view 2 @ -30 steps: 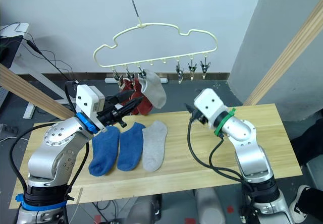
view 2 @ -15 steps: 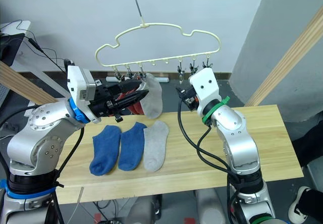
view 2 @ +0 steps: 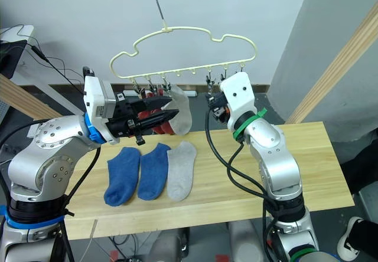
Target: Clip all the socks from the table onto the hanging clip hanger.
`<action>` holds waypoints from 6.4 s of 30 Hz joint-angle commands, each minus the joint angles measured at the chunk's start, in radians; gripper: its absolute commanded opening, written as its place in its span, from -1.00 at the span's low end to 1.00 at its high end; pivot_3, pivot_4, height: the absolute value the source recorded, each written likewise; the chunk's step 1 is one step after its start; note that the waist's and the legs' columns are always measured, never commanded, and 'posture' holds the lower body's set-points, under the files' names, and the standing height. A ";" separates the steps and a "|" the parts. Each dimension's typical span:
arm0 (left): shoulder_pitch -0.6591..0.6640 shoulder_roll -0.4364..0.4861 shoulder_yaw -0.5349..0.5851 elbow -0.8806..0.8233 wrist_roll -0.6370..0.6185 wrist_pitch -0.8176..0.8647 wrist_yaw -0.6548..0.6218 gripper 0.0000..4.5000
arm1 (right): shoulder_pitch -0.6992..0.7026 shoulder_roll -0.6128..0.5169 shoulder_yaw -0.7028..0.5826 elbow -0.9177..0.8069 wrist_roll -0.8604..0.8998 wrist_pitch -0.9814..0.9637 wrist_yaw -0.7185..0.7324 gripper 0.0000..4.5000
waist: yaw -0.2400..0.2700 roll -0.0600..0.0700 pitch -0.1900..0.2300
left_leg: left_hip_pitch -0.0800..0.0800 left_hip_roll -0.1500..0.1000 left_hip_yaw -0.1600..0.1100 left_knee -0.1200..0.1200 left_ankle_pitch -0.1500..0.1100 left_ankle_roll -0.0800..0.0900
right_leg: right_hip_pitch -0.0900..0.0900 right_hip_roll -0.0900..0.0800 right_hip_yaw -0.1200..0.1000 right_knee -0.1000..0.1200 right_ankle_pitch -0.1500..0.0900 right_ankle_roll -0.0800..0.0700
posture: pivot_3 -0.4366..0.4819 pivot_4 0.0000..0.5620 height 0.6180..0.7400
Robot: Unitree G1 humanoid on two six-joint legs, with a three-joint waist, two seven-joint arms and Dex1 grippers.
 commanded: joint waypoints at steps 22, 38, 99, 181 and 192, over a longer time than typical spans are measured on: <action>0.037 -0.004 -0.012 -0.031 0.003 -0.011 0.016 -0.22 | -0.130 0.021 0.046 0.141 0.039 -0.083 -0.001 -0.02 | -0.001 0.000 0.000 | 0.000 0.000 0.000 0.000 0.000 0.000 | 0.000 0.000 0.000 0.001 0.000 0.000 | -0.38 0.08 1.00; 0.046 -0.013 -0.016 -0.025 0.019 -0.018 0.018 -0.22 | -0.163 0.050 0.026 0.207 0.058 -0.133 -0.028 -0.02 | -0.001 0.000 0.000 | 0.000 0.000 0.000 0.000 0.000 0.000 | 0.000 0.000 0.000 0.001 0.000 0.000 | -0.37 0.08 1.00; 0.229 -0.388 -0.276 0.574 0.657 -0.349 0.433 0.36 | -0.159 0.081 0.008 0.208 0.095 -0.103 -0.049 -0.96 | -0.003 0.000 -0.001 | 0.001 0.000 0.001 0.001 0.000 0.001 | 0.000 -0.001 0.000 0.002 0.001 -0.001 | -0.46 0.15 1.00; -0.105 -0.377 -0.308 0.635 0.821 -1.010 0.470 -0.88 | -0.100 0.016 -0.016 0.050 0.184 0.039 -0.032 0.22 | -0.005 0.000 -0.001 | 0.000 -0.001 0.001 0.000 0.001 0.002 | -0.001 -0.003 -0.002 0.001 0.002 -0.001 | -0.48 0.15 1.00; 0.010 -0.332 -0.280 0.455 0.569 -0.836 0.240 0.29 | -0.027 -0.116 -0.018 -0.099 0.226 0.109 0.020 0.22 | -0.006 0.000 -0.001 | 0.000 -0.001 0.001 0.000 0.001 0.002 | 0.000 -0.003 -0.002 0.000 0.002 -0.001 | -0.49 0.17 1.00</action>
